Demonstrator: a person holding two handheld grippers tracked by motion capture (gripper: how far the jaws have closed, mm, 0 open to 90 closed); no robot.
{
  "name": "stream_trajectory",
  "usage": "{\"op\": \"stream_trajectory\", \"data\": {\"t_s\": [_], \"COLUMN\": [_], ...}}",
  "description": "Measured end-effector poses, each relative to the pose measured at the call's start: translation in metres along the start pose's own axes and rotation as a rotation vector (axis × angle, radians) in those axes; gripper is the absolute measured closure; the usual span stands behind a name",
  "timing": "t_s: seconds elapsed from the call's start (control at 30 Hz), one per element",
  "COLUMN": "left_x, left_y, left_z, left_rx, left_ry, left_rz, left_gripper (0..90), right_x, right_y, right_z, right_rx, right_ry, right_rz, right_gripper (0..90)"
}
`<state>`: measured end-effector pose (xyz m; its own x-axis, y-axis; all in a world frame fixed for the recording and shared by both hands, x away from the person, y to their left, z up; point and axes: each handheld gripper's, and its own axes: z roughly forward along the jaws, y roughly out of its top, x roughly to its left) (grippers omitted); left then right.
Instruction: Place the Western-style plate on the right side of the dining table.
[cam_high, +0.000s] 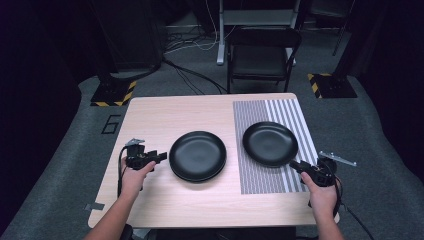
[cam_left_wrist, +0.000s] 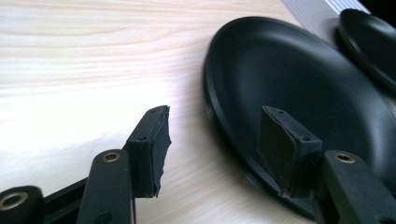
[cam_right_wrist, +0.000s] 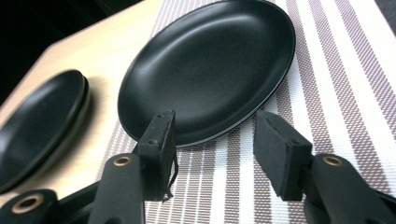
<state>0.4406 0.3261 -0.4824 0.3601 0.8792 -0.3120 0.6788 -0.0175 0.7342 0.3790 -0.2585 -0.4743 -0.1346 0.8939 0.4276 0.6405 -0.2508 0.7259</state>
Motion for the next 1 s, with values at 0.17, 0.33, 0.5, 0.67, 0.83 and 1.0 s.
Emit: {"op": "stream_trajectory", "data": {"t_s": [0.17, 0.33, 0.5, 0.67, 0.83, 1.0], "left_x": [0.009, 0.015, 0.018, 0.019, 0.022, 0.023], "left_y": [-0.007, -0.014, -0.017, -0.019, -0.02, -0.02], "left_z": [-0.004, -0.002, -0.002, 0.0, 0.003, 0.003], "left_rx": [0.002, 0.02, 0.04, 0.056, 0.094, 0.106], "left_ry": [0.048, 0.067, 0.087, 0.108, 0.127, 0.121], "left_rz": [0.028, 0.058, 0.09, 0.132, 0.166, 0.18], "left_gripper": [43.1, 42.7, 43.1, 43.4, 44.6, 44.6], "right_x": [0.004, 0.003, -0.002, -0.01, -0.018, -0.019], "right_y": [-0.005, -0.01, -0.013, -0.017, -0.02, -0.022], "right_z": [0.006, 0.008, 0.005, 0.005, 0.009, 0.012], "right_rx": [0.023, 0.03, 0.023, 0.037, 0.071, 0.084], "right_ry": [-0.045, -0.069, -0.088, -0.121, -0.158, -0.156], "right_rz": [-0.087, -0.128, -0.129, -0.154, -0.173, -0.162], "right_gripper": [47.6, 47.3, 47.5, 49.3, 49.0, 48.5]}}
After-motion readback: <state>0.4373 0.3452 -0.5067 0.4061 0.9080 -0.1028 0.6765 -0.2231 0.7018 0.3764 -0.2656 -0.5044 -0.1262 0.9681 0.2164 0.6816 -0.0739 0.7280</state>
